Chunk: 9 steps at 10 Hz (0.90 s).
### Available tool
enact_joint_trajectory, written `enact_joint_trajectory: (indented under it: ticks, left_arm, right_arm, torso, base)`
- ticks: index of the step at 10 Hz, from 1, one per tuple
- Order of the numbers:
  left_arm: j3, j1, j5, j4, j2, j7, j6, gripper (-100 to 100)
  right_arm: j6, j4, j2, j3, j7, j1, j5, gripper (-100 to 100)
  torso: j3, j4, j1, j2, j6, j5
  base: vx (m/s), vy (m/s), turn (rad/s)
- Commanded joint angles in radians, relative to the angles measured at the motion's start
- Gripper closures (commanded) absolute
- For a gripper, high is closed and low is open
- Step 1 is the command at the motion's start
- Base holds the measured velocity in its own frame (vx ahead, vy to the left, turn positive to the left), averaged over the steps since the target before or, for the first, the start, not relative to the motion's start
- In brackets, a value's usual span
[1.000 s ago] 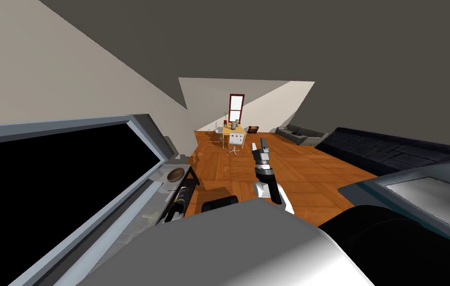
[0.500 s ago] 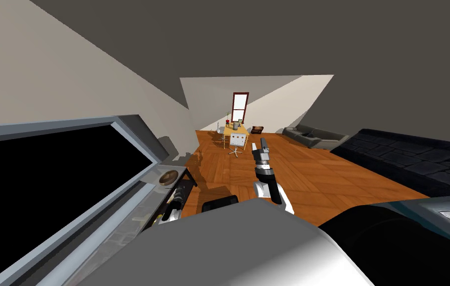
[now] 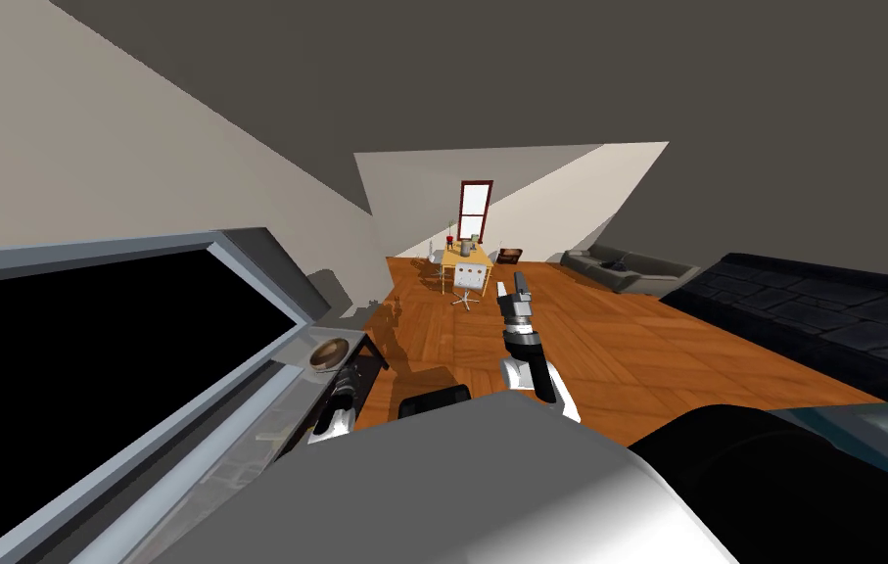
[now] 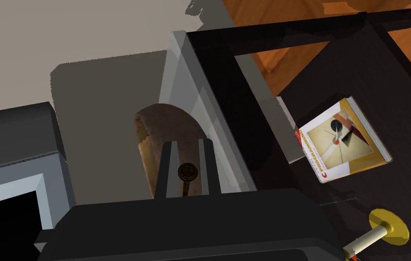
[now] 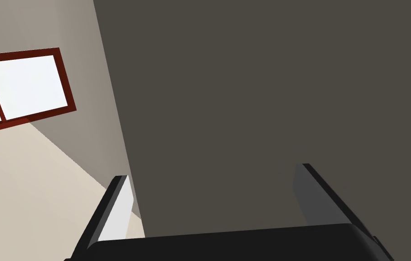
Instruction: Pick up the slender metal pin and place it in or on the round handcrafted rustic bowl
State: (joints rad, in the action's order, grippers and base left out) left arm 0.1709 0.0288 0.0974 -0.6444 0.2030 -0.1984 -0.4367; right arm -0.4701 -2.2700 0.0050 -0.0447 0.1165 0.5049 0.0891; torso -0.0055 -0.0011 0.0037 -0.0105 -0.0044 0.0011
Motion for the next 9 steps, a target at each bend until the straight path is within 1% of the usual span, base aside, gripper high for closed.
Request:
enact_joint_trajectory:
  ticks: [1, 5, 6, 7, 8, 9]
  left_arm:
    - [0.033, 0.004, 0.022, -0.01, 0.008, 0.009, -0.007, 100]
    - [0.104, 0.006, 0.068, -0.043, 0.011, 0.036, -0.013, 100]
    - [0.134, 0.006, 0.088, -0.057, 0.013, 0.048, -0.015, 100]
    - [0.134, 0.006, 0.088, -0.057, 0.013, 0.048, -0.015, 100]
    - [0.158, 0.006, 0.104, -0.069, 0.014, 0.057, -0.016, 100]
    - [0.174, 0.005, 0.116, -0.077, 0.014, 0.064, -0.017, 100]
  right_arm:
    - [0.0, 0.0, 0.0, 0.0, 0.0, 0.0, 0.0, 0]
    - [0.0, 0.0, 0.0, 0.0, 0.0, 0.0, 0.0, 0]
    - [0.0, 0.0, 0.0, 0.0, 0.0, 0.0, 0.0, 0]
    - [0.0, 0.0, 0.0, 0.0, 0.0, 0.0, 0.0, 0]
    - [0.0, 0.0, 0.0, 0.0, 0.0, 0.0, 0.0, 0]
    - [0.0, 0.0, 0.0, 0.0, 0.0, 0.0, 0.0, 0]
  torso:
    - [0.0, 0.0, 0.0, 0.0, 0.0, 0.0]
    - [0.0, 0.0, 0.001, 0.0, 0.0, 0.0]
    - [0.0, 0.0, 0.001, 0.0, 0.0, 0.0]
    - [0.0, 0.0, 0.001, 0.0, 0.0, 0.0]
    - [0.0, 0.0, 0.002, 0.0, 0.0, 0.0]
    - [0.0, 0.0, 0.001, 0.001, 0.0, 0.0]
  base:
    - [0.071, -0.03, 0.001]
    - [0.061, -0.013, -0.009]
    - [0.067, 0.004, -0.039]
    - [0.055, 0.006, -0.007]
    - [0.047, -0.001, -0.026]
    - [0.056, 0.011, -0.041]
